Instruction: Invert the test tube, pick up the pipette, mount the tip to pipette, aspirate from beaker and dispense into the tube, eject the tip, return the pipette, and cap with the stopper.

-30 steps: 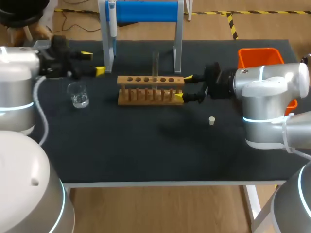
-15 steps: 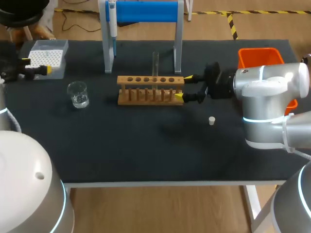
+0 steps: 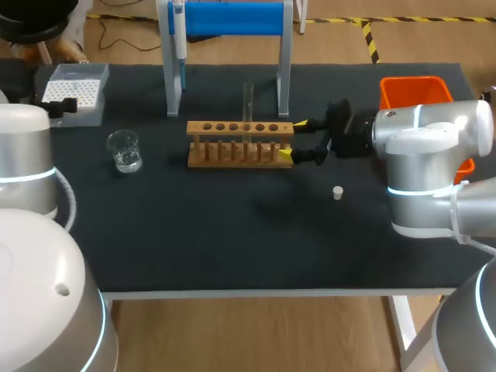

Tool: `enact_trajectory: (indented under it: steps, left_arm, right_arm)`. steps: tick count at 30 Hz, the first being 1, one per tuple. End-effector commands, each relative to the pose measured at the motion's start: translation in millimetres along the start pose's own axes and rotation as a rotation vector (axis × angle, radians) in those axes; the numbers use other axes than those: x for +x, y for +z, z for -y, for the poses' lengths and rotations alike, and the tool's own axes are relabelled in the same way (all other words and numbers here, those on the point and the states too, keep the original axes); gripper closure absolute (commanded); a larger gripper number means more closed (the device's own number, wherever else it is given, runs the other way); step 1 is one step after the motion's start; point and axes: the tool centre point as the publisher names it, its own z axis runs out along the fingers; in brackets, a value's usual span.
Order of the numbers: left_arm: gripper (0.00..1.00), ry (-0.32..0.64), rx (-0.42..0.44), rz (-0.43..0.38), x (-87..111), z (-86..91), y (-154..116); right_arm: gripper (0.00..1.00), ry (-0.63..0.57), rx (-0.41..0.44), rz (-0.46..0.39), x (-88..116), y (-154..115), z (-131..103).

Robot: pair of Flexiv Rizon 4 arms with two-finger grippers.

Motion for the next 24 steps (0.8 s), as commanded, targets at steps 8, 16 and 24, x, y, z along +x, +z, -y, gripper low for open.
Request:
enact_trajectory:
  steps: [8,16,24]
  left_arm:
    - [0.0,0.0,0.003,0.041,3.1,-0.9,5]
    - [0.0,0.011,-0.04,0.122,-23.7,5.2,35]
    - [0.0,0.019,-0.076,0.19,-41.5,16.9,79]
  right_arm:
    - [0.0,0.0,-0.001,0.0,0,0,0]
    - [0.0,0.0,-0.001,0.0,0,0,0]
    - [0.0,0.0,-0.001,0.0,0,0,0]
